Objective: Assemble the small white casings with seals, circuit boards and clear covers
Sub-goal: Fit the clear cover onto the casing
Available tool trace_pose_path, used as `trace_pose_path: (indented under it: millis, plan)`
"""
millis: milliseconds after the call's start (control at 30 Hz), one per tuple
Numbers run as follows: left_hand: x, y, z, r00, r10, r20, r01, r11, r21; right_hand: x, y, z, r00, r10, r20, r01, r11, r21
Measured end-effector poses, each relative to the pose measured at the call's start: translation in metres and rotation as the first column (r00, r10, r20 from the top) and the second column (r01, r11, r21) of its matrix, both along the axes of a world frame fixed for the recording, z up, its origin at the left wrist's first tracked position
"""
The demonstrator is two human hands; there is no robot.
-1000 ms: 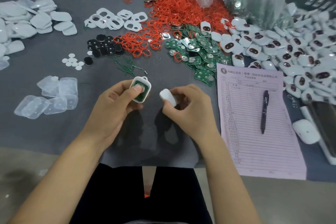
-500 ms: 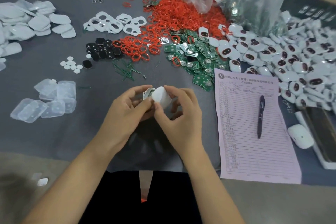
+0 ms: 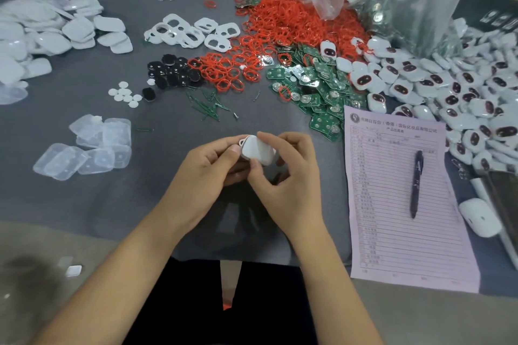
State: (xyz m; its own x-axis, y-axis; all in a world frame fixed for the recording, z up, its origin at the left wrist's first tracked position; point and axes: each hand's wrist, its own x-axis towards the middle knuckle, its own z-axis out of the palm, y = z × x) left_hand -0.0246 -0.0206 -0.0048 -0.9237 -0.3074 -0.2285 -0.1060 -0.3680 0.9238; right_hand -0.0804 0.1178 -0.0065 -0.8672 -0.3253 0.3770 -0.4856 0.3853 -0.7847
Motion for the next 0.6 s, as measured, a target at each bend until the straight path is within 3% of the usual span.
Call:
trace_pose_path:
  millis: [433, 600]
  plan:
    - [0.0016, -0.0027, -0.0011, 1.0, 0.005, -0.018, -0.005, 1.0, 0.0, -0.0063, 0.0029, -0.0011, 0.988, 0.092, 0.12, -0.092, 0.996, -0.003]
    - [-0.0008, 0.0024, 0.0023, 0.996, 0.084, 0.03, -0.082, 0.994, -0.065, -0.0066, 0.0041, -0.0032, 0.986, 0.134, 0.096, -0.138, 0.99, 0.032]
